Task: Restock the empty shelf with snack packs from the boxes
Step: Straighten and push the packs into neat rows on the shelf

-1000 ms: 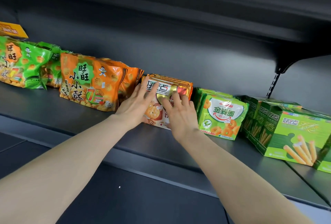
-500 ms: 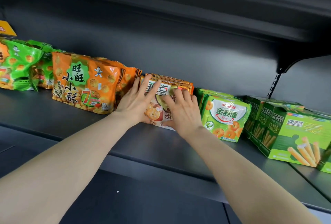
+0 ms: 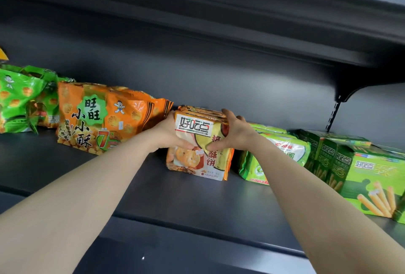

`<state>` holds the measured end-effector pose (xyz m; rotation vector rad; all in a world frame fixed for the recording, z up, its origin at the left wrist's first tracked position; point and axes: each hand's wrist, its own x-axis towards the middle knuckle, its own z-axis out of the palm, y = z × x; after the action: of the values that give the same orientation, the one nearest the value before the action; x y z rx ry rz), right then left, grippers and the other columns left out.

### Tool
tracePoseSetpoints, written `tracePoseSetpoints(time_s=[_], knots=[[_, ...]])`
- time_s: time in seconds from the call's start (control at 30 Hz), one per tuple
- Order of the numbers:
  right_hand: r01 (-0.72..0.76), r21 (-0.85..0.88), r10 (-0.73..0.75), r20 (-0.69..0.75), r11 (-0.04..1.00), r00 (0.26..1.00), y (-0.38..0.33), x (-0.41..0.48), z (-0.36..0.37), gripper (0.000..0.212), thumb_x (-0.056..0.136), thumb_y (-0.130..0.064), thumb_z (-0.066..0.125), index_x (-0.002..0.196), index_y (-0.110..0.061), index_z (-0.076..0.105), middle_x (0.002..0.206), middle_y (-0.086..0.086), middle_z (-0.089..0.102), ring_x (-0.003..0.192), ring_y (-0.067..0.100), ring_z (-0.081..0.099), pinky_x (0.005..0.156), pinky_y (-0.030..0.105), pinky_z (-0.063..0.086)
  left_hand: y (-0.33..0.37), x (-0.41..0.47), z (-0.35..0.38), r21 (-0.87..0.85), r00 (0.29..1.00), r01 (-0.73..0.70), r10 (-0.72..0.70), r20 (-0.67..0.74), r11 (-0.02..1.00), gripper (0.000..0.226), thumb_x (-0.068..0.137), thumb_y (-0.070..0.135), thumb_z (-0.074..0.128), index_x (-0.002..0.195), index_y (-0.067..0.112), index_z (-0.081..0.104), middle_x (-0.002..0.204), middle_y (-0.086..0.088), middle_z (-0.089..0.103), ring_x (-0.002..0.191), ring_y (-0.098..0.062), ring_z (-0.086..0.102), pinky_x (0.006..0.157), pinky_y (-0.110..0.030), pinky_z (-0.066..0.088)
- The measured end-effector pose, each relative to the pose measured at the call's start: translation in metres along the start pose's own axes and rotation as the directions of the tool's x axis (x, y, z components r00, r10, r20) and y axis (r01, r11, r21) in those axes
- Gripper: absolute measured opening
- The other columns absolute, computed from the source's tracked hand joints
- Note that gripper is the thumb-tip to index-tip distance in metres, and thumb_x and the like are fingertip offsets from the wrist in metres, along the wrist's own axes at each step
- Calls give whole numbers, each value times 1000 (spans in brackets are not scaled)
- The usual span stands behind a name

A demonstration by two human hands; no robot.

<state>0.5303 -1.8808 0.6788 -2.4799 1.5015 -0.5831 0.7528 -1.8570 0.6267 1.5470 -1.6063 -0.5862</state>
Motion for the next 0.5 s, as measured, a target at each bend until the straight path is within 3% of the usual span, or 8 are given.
tracePoseSetpoints(time_s=[0.07,0.17,0.27,0.4,0.5], knots=[[35,0,-35,1,999,999,2,5,-1,125,53,-48,94,154,-27,24,143,8,42,138,28,35,110,36,35,-6,1,4,-23,998,-31,32,59,999,88,59,13,94,134,30,52,121,14,65,120,-11,58,96,-33,52],[103,-24,-104,-47,994,993,3,3,2,117,53,-42,96,150,-24,34,129,3,43,131,28,40,109,32,35,-13,-1,11,-9,994,-105,105,-8,994,85,57,25,96,131,35,54,122,17,65,117,-7,59,99,-38,52],[142,-21,-143,-106,990,984,2,-1,9,118,52,-36,97,151,-26,34,134,8,35,123,31,49,110,35,37,-17,-9,15,19,981,-141,142,-131,990,95,59,28,95,139,31,44,130,16,59,122,-8,54,102,-37,48],[69,-75,-76,-98,995,992,-3,0,9,117,53,-43,95,151,-31,31,138,10,34,126,36,46,109,44,42,-7,-17,13,91,991,-95,102,-82,991,109,60,29,94,148,27,30,138,12,54,129,-14,50,106,-36,45],[-10,-306,-53,-199,952,979,-15,-13,18,113,61,-47,90,151,-29,25,149,13,27,137,41,32,109,51,40,5,-31,16,180,966,-63,105,-235,982,140,60,36,93,157,24,-8,153,2,40,136,-19,44,108,-41,43]])
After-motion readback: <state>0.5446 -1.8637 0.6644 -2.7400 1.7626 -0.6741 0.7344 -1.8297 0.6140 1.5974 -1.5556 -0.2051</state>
